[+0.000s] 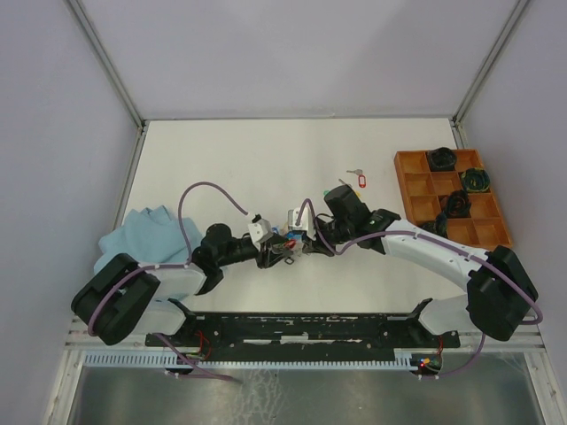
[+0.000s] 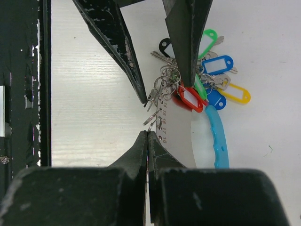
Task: Put the keys on the keyring
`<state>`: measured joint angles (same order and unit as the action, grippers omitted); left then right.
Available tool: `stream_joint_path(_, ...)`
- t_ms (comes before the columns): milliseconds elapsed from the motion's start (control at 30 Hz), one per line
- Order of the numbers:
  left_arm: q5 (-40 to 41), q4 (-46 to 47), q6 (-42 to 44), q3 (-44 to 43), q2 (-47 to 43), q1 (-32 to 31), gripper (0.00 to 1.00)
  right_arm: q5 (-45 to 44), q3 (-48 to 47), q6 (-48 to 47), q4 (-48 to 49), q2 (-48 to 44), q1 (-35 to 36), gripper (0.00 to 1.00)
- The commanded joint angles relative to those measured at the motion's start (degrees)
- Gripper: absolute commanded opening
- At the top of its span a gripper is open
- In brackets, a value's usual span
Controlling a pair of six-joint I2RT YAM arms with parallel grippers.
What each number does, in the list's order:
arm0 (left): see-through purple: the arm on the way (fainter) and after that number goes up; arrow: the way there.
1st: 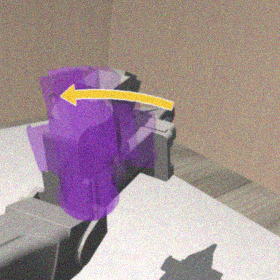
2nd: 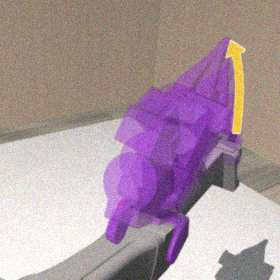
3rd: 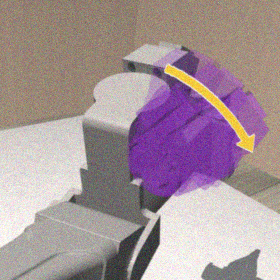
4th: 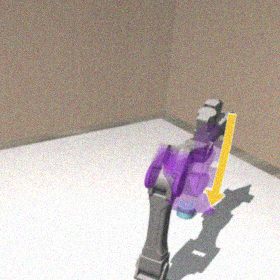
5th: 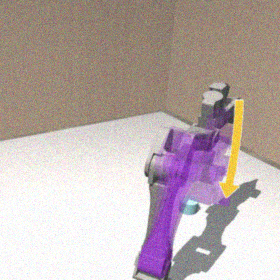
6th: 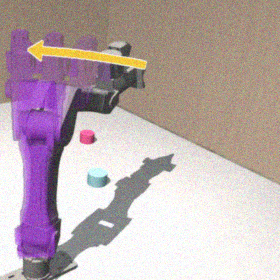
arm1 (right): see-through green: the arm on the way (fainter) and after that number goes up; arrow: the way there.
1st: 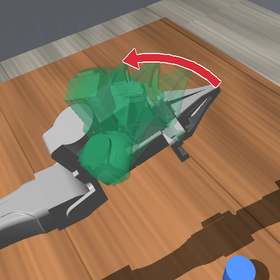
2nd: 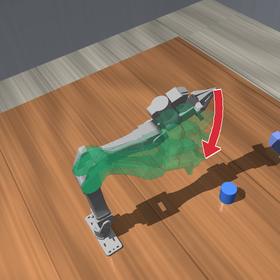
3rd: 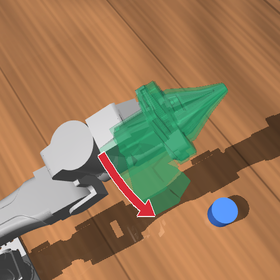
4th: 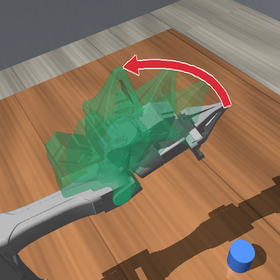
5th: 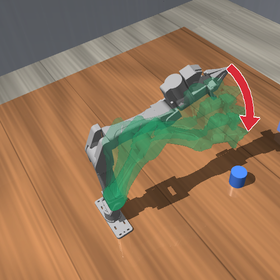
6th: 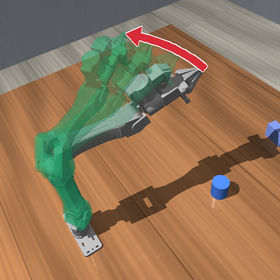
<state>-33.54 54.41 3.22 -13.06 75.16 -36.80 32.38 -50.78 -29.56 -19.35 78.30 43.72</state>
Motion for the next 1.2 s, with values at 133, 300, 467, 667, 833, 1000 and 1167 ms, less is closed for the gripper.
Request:
stream_joint_path(133,-8.32,0.87,7.59,-5.10,2.80,0.32,0.50,4.52,-3.86,-4.11,-0.24,-0.31,-0.54,0.01)
stream_joint_path(300,-11.92,0.53,8.17,-6.98,5.69,0.32,0.49,4.67,-4.76,-4.75,-0.74,-0.01,-0.66,0.01)
stream_joint_path(467,-13.34,0.46,7.14,-8.32,7.21,0.32,0.46,5.29,-5.36,-5.15,-1.25,0.34,-0.74,0.01)
stream_joint_path(667,-14.02,0.37,6.96,-8.87,6.28,0.32,0.35,5.46,-5.59,-5.33,-1.57,0.54,-0.81,0.01)
stream_joint_path(833,-14.67,-1.76,6.90,-9.40,6.07,0.32,0.13,4.88,-5.93,-5.59,-1.99,0.54,-0.93,0.01)
stream_joint_path(1000,-13.92,-6.15,6.83,-10.40,4.20,0.31,0.03,3.52,-6.29,-5.78,-2.52,0.41,-1.26,0.01)
stream_joint_path(1167,-7.04,-10.90,3.64,-10.43,-1.91,-0.19,0.03,0.25,-5.44,-4.80,-1.20,-0.34,-1.43,0.01)
